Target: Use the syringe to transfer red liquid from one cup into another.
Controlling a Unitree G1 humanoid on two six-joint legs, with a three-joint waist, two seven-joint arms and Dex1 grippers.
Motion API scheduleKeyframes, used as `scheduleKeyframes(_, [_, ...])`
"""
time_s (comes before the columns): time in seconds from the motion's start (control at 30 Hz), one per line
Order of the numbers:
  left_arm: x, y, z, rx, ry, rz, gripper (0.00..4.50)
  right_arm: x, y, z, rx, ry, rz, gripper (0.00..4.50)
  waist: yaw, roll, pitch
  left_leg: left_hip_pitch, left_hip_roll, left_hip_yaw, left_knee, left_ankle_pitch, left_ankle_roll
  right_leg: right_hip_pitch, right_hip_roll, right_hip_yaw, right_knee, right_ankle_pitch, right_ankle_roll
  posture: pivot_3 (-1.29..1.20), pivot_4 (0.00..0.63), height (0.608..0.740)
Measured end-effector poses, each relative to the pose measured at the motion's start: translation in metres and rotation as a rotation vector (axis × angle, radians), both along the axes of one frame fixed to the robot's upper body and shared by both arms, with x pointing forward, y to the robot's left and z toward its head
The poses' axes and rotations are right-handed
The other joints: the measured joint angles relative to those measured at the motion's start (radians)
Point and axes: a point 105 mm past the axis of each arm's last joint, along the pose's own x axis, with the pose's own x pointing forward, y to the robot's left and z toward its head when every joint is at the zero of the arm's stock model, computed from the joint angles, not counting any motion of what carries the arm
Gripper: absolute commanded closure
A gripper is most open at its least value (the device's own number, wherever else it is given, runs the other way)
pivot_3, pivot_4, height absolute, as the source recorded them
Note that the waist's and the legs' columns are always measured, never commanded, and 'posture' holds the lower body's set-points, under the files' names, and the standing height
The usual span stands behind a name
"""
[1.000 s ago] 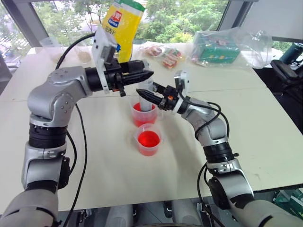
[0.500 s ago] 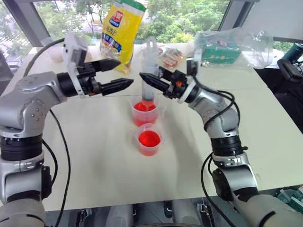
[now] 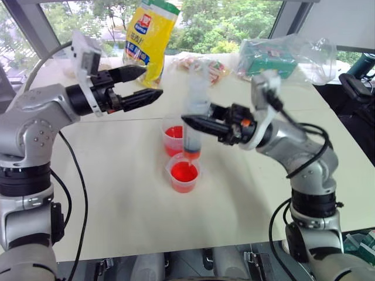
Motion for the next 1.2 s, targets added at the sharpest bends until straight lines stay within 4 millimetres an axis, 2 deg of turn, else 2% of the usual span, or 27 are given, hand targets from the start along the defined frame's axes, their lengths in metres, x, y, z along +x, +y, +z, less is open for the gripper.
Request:
scheduleKeyframes(0.07, [-0.002,-0.002,0.001,-0.004,0.005,-0.021,0.03,-0.001,0.003,-0.008,-0.017,0.008,-0.001,3.05,-0.002,0.000,0.000,0.000,0.000,0.000,0.000,0.000,0.000,0.000,0.000,0.000,0.000,0.000,0.000,0.00,0.150,0.740])
scheduleKeyframes(0.5, [-0.018,-0.018,0.003,-0.035,0.039,-0.157,0.03,0.000,0.004,-0.011,-0.034,-0.046,-0.023,3.05,0.001,0.000,0.000,0.000,0.000,0.000,0.000,0.000,0.000,0.000,0.000,0.000,0.000,0.000,0.000,0.00,0.150,0.740])
scheduleKeyframes(0.9, [-0.017,-0.039,0.001,-0.037,0.021,-0.206,0.03,0.001,0.005,-0.012,-0.037,-0.048,-0.026,3.05,0.002,0.000,0.000,0.000,0.000,0.000,0.000,0.000,0.000,0.000,0.000,0.000,0.000,0.000,0.000,0.00,0.150,0.740])
scheduleKeyframes(1.0, [-0.015,-0.045,0.001,-0.031,0.000,-0.208,0.70,0.003,0.004,-0.013,-0.044,-0.044,-0.035,3.05,0.001,0.000,0.000,0.000,0.000,0.000,0.000,0.000,0.000,0.000,0.000,0.000,0.000,0.000,0.000,0.00,0.150,0.740])
scheduleKeyframes(1.2, [-0.017,-0.057,-0.004,-0.025,-0.004,-0.250,3.59,0.010,-0.001,-0.016,-0.046,-0.029,-0.072,3.05,0.002,0.000,0.000,0.000,0.000,0.000,0.000,0.000,0.000,0.000,0.000,0.000,0.000,0.000,0.000,0.00,0.150,0.740])
